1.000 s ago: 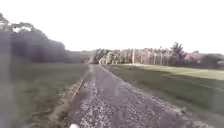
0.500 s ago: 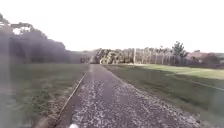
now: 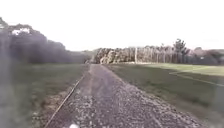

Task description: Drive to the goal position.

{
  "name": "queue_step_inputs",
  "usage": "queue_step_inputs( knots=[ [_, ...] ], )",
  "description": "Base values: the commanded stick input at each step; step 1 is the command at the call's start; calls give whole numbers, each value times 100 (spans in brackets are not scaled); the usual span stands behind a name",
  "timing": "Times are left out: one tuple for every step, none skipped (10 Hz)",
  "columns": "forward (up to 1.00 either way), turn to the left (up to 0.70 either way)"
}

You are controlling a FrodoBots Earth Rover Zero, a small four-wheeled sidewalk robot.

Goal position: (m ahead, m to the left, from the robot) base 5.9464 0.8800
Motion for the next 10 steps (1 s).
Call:
queue_step_inputs(
  knots=[
    [85,5],
    [85,34],
    [85,33],
    [85,21],
    [85,0],
    [85,0],
    [85,0],
    [85,0],
    [85,0],
    [85,0]
  ],
)
